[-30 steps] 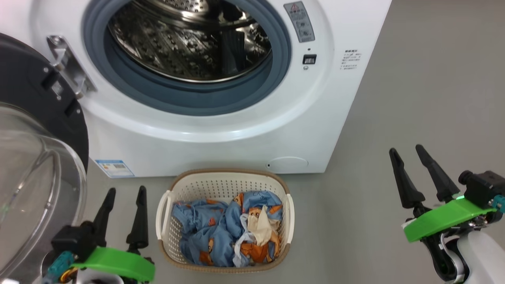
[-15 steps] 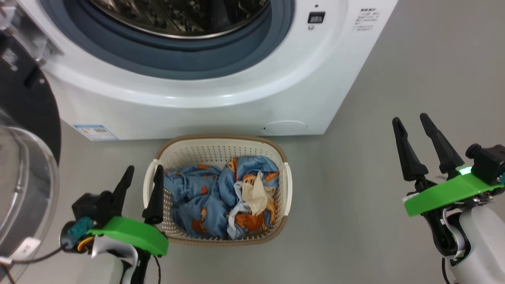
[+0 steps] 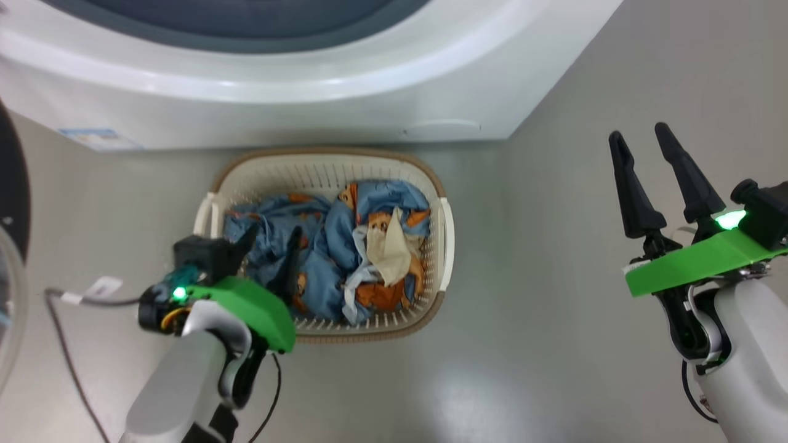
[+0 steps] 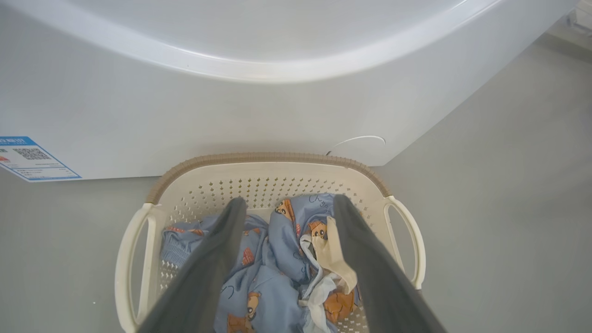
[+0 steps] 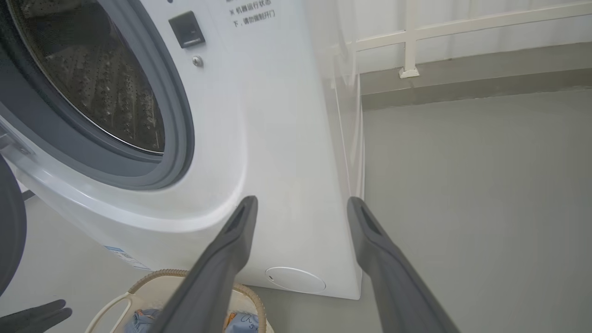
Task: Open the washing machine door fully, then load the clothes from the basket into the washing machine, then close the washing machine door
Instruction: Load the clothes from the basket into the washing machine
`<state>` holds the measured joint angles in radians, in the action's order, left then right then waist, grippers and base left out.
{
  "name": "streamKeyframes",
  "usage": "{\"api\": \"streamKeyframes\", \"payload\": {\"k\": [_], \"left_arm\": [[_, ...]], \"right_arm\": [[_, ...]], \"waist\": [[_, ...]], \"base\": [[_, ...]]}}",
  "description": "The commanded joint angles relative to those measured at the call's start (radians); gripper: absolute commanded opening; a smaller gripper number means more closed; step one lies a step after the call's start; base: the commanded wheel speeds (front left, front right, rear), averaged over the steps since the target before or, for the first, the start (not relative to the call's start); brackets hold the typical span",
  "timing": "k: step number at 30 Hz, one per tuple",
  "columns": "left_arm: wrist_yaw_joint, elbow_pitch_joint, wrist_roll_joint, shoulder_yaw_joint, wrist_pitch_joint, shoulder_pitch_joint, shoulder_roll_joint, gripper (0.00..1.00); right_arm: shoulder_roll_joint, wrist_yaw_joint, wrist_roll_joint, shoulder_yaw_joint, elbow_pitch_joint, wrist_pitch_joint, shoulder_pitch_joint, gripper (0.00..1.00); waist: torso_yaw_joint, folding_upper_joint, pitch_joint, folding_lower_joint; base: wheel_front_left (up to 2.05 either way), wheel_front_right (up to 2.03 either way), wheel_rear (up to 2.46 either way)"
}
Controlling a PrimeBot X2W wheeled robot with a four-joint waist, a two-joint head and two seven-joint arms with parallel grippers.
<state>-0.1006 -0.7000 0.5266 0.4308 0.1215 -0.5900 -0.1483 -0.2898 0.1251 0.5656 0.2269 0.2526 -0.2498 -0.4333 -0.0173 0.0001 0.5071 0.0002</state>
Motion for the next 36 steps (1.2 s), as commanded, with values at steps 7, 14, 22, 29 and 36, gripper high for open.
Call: {"api": "streamKeyframes", "payload": {"k": [7,14,22,29,36], "left_arm": [[-0.026,-0.165,0.03,0.049,-0.085,-0.138,0.017,1.0],[-0.03,-0.297,0.056,0.109,-0.149,-0.256,0.041,1.0],[-0.03,-0.403,0.096,0.15,-0.205,-0.343,0.037,1.0],[-0.03,-0.493,0.127,0.154,-0.23,-0.419,0.034,1.0],[-0.03,-0.55,0.138,0.167,-0.285,-0.491,0.002,1.0]], "right_arm": [[0.009,0.006,-0.012,0.024,-0.036,-0.012,-0.048,1.0],[0.024,0.006,-0.014,0.03,-0.046,-0.012,-0.09,1.0],[0.04,0.006,-0.017,0.03,-0.057,-0.012,-0.117,1.0],[0.059,0.006,-0.021,0.033,-0.07,-0.012,-0.137,1.0],[0.088,0.006,-0.021,0.033,-0.086,-0.012,-0.149,1.0]], "waist": [[-0.023,-0.0001,0.149,-0.0002],[-0.051,-0.0001,0.23,-0.0002],[-0.081,-0.0001,0.301,-0.0002],[-0.114,-0.0001,0.358,-0.0002],[-0.164,-0.0001,0.416,-0.0002]], "base": [[0.0,0.0,0.0],[0.0,0.0,0.0],[0.0,0.0,0.0],[0.0,0.0,0.0],[0.0,0.0,0.0]]}}
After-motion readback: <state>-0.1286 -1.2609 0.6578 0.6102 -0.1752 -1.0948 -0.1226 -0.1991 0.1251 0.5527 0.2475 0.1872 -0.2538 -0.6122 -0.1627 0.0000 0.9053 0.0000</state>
